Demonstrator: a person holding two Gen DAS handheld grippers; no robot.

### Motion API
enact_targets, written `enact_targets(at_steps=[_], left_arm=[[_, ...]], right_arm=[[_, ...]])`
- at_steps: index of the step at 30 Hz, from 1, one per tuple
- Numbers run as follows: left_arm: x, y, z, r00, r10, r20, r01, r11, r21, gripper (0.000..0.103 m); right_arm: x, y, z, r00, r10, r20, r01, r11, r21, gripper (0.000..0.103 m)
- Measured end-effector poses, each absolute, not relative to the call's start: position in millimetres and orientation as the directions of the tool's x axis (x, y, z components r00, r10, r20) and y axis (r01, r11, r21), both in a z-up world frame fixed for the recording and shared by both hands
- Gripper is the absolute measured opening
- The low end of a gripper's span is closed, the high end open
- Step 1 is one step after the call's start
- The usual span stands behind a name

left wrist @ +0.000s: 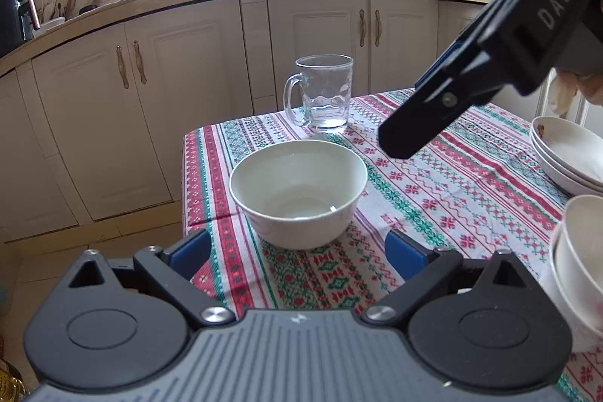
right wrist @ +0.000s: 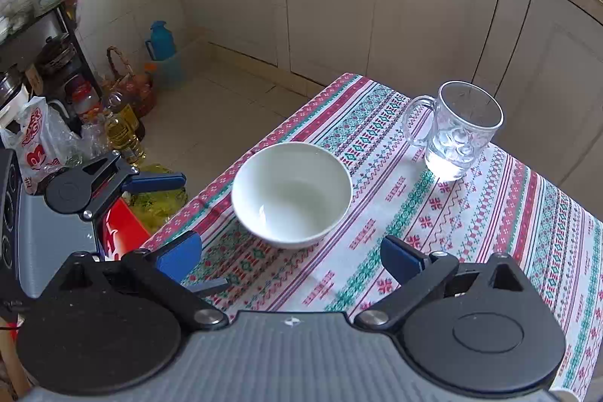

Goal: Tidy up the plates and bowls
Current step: 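Move the right tool to the remaining white bowl's rim, then grasp the white bowl's rim with the right tool and lift it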

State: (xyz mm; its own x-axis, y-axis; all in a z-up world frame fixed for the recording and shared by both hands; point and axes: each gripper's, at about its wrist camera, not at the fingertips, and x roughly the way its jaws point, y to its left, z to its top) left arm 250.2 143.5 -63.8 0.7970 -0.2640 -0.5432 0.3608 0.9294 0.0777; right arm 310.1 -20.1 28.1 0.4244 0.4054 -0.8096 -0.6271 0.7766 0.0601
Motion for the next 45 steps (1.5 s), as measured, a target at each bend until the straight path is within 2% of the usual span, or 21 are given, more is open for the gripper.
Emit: enact_targets(at_steps=[8, 15, 25, 36, 45], left_arm=[[277.6, 136.5, -73.7, 0.8, -0.267, -0.537, 0.365, 0.928, 0.082, 0.098], [291.3, 134.6, -81.1, 0.791, -0.288, -0.54, 0.385, 0.92, 0.074, 0.098], [297.7, 134.3, -85.6, 0.784, -0.307, -0.54, 0.408, 0.91, 0.075, 0.096], [301.3, 135.4, -86.0, 0.777, -0.325, -0.54, 0.418, 0.906, 0.057, 0.095], [301.0, 136.4, -83.4, 0.768, -0.329, -0.549, 0.422, 0.905, 0.048, 0.094]], right_arm=[[350.8, -9.7, 6.6, 0.388, 0.406, -0.827, -0.638, 0.766, 0.077, 0.099], [376.0, -3.7, -11.3, 0.349, 0.422, -0.837, -0.653, 0.75, 0.106, 0.087], [397.9, 5.8, -31.0, 0.327, 0.418, -0.847, -0.666, 0.738, 0.107, 0.077], [403.0, 11.4, -39.0, 0.313, 0.431, -0.846, -0.685, 0.72, 0.114, 0.06], [401.5, 10.8, -37.7, 0.313, 0.437, -0.844, -0.683, 0.72, 0.119, 0.058]])
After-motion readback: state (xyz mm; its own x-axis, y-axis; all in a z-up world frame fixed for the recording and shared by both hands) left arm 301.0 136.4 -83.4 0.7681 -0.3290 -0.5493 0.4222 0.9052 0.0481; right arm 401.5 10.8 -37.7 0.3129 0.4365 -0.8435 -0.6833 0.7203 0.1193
